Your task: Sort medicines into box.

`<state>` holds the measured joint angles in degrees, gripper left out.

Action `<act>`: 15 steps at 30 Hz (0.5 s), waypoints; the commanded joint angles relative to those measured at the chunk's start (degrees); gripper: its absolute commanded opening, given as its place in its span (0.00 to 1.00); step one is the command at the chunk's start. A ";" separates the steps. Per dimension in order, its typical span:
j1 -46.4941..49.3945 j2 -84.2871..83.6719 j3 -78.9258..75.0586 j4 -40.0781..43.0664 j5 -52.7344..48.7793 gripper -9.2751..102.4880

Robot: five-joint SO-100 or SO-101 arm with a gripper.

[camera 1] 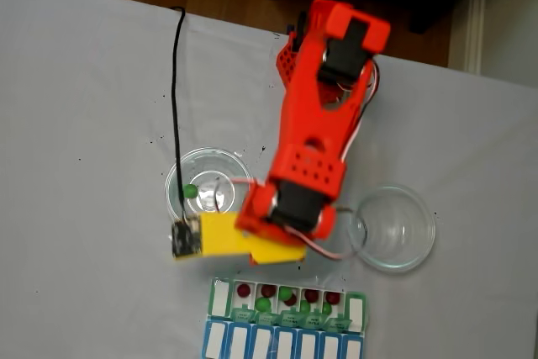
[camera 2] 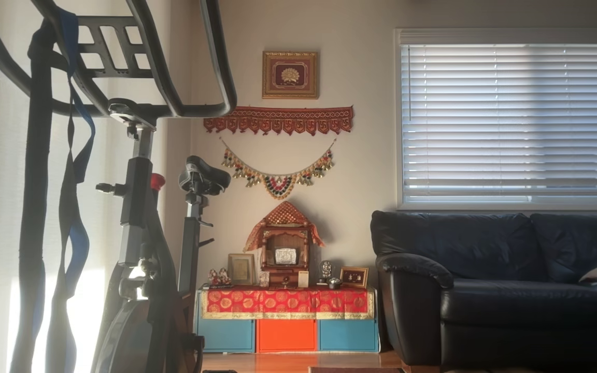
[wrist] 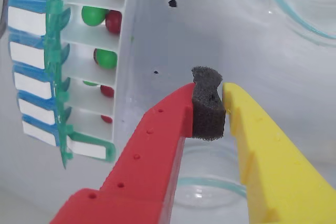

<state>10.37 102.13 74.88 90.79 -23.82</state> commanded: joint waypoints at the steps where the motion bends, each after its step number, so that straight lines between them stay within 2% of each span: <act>1: 3.78 13.01 2.72 0.88 -1.85 0.10; 8: 15.03 22.15 16.79 -5.36 -7.47 0.10; 15: 21.88 25.93 30.85 -12.92 -9.93 0.10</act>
<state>29.88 121.73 102.92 80.77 -32.43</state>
